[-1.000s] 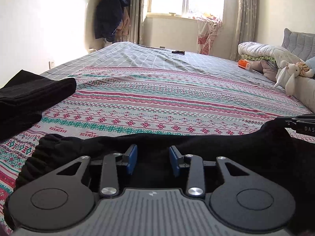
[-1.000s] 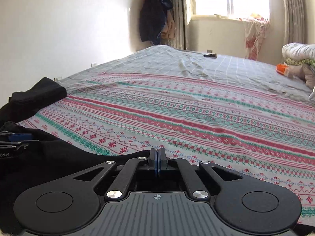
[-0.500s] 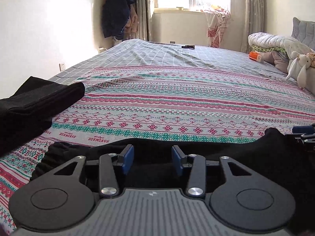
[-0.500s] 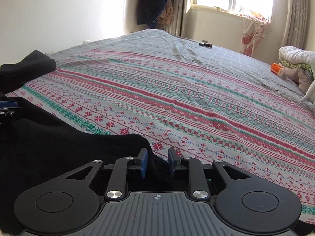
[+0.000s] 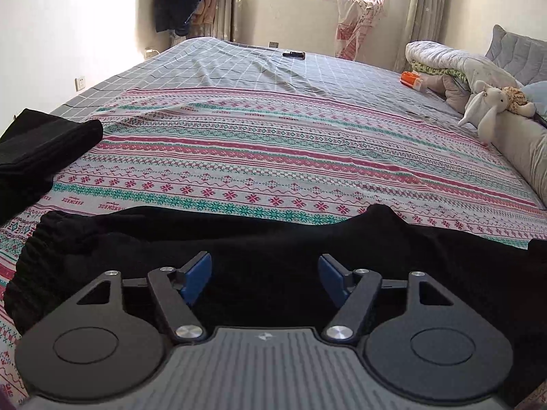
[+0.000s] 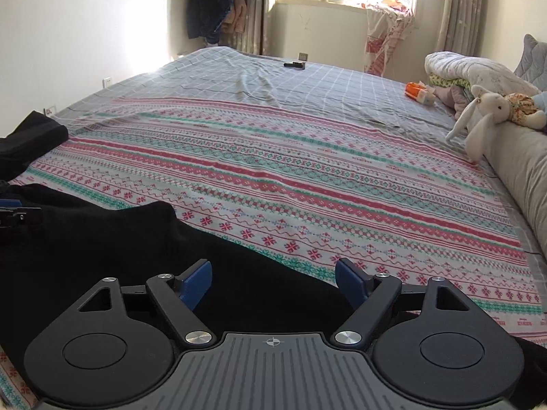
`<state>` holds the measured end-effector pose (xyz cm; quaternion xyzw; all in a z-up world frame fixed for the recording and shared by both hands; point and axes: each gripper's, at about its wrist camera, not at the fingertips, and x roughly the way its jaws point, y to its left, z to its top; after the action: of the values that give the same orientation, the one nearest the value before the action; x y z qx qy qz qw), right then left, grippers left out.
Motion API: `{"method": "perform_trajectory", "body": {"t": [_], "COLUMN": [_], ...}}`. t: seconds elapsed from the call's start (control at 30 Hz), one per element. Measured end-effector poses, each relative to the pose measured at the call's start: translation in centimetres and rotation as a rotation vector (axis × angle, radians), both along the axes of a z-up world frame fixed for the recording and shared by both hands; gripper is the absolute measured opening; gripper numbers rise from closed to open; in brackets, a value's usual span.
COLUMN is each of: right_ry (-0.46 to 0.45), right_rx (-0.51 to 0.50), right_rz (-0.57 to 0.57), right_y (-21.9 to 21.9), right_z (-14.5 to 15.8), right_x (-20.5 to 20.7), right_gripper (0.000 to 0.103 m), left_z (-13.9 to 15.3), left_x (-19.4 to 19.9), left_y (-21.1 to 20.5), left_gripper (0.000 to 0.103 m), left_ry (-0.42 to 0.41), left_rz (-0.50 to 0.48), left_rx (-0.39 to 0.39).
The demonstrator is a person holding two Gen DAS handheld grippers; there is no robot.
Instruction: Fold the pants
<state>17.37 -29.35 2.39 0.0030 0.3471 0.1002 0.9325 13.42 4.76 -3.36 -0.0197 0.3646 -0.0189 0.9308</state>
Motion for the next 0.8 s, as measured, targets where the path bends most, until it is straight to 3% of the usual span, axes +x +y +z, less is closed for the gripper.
{"method": "perform_trajectory", "body": {"t": [0.3,0.5,0.8], "right_ry": [0.042,0.074,0.134], "right_rx": [0.007,0.052,0.077], "right_rz": [-0.261,-0.489,-0.677], "right_y": [-10.1,-16.6,-23.6], "right_z": [-1.7,-3.0,-5.2], "right_x": [-4.7,-6.8,-9.8], "right_gripper": [0.088,0.089,0.089], "left_z": [-0.8,-2.0,-1.7], "left_x": [-1.7,-2.0,-1.7], "left_y": [-6.7,-10.1,-14.5], "left_gripper": [0.100,0.102,0.103], "left_ry": [0.051,0.106,0.086], "left_rz": [-0.144,-0.211,-0.276], "left_rx": [-0.012,-0.010,-0.017]}}
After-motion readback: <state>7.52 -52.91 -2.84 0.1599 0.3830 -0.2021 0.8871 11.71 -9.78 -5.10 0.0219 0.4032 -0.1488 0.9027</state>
